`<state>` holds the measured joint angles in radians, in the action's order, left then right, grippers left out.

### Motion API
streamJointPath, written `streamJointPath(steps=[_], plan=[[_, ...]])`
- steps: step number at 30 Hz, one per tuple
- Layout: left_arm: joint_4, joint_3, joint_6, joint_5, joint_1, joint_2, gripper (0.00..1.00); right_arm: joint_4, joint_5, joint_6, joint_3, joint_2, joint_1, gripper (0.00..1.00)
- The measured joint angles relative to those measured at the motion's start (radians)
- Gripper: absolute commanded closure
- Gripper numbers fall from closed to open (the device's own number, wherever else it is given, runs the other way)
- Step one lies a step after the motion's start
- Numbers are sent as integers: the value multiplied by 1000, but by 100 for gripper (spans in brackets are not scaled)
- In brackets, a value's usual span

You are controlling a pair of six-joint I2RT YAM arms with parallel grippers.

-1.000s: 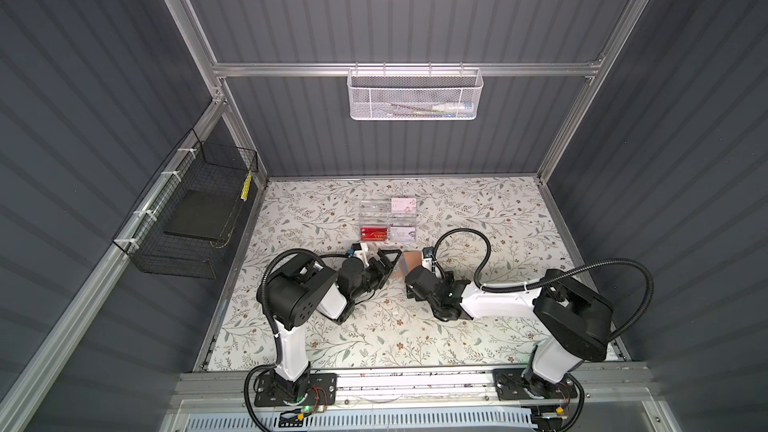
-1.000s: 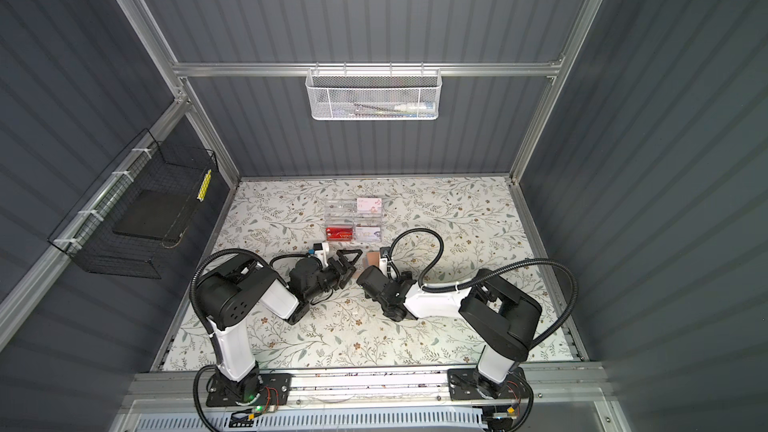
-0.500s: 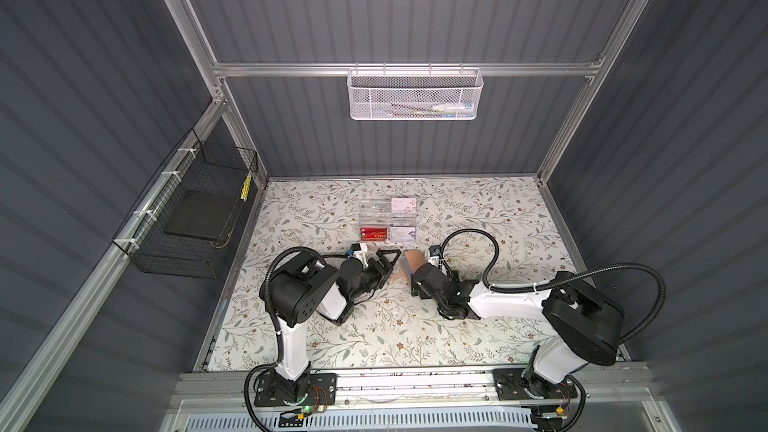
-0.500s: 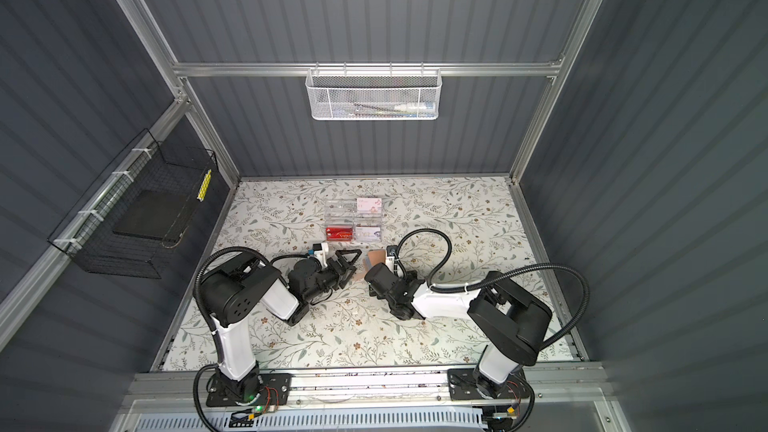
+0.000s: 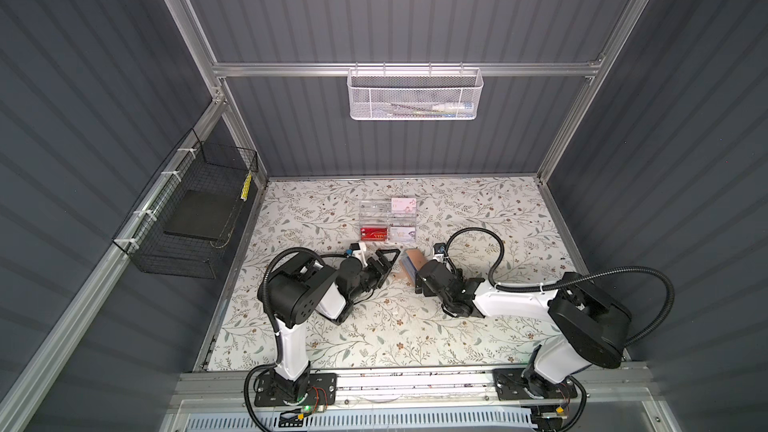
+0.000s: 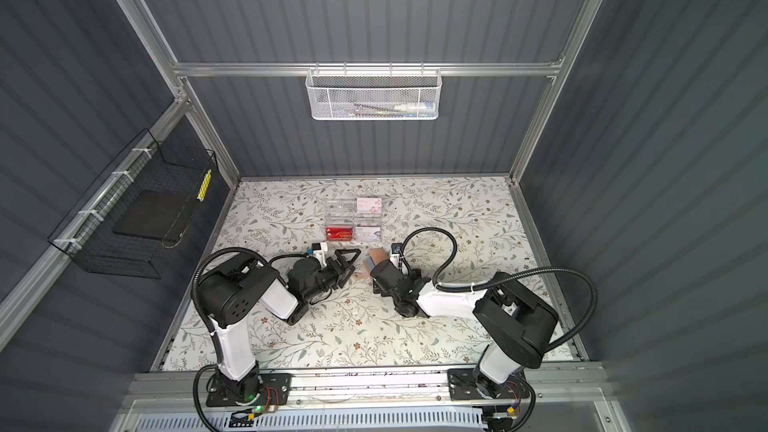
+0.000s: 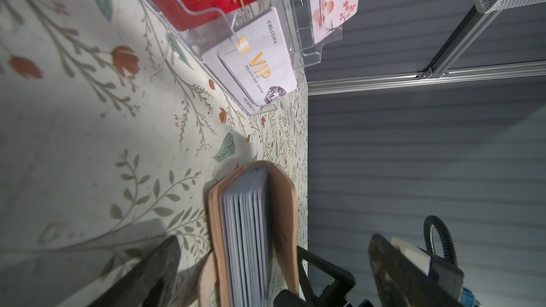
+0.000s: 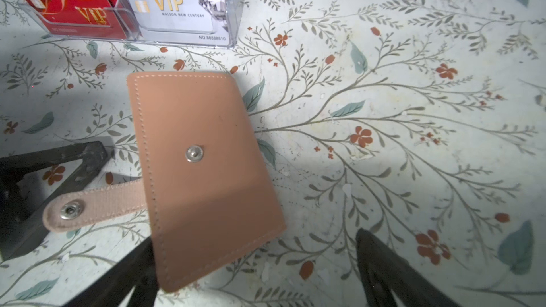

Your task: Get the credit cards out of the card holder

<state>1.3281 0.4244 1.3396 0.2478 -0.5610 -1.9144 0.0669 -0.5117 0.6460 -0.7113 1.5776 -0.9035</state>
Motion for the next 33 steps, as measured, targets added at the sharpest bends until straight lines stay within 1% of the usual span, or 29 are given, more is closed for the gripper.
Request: streamJointPath(steps=[8, 14, 20, 22, 24, 29, 30, 33], plan=[[-3, 2, -1, 0, 0, 1, 0, 6, 18, -16, 11, -31, 32, 1], [-3, 2, -1, 1, 0, 2, 0, 14, 58, -30, 15, -31, 75, 1], [-36, 2, -16, 0, 0, 21, 0, 16, 101, -64, 15, -31, 114, 8], [-60, 1, -26, 0, 0, 35, 0, 20, 117, -76, 15, -30, 124, 13], [-87, 1, -34, 0, 0, 49, 0, 29, 137, -92, 15, -27, 132, 20], [-187, -3, -68, 0, 0, 108, 0, 40, 175, -131, 13, -11, 150, 45], [-219, -3, -77, -1, 0, 126, 0, 41, 180, -131, 12, -9, 151, 49], [-345, -4, -105, -4, 0, 201, 0, 46, 194, -135, 11, -6, 156, 66]])
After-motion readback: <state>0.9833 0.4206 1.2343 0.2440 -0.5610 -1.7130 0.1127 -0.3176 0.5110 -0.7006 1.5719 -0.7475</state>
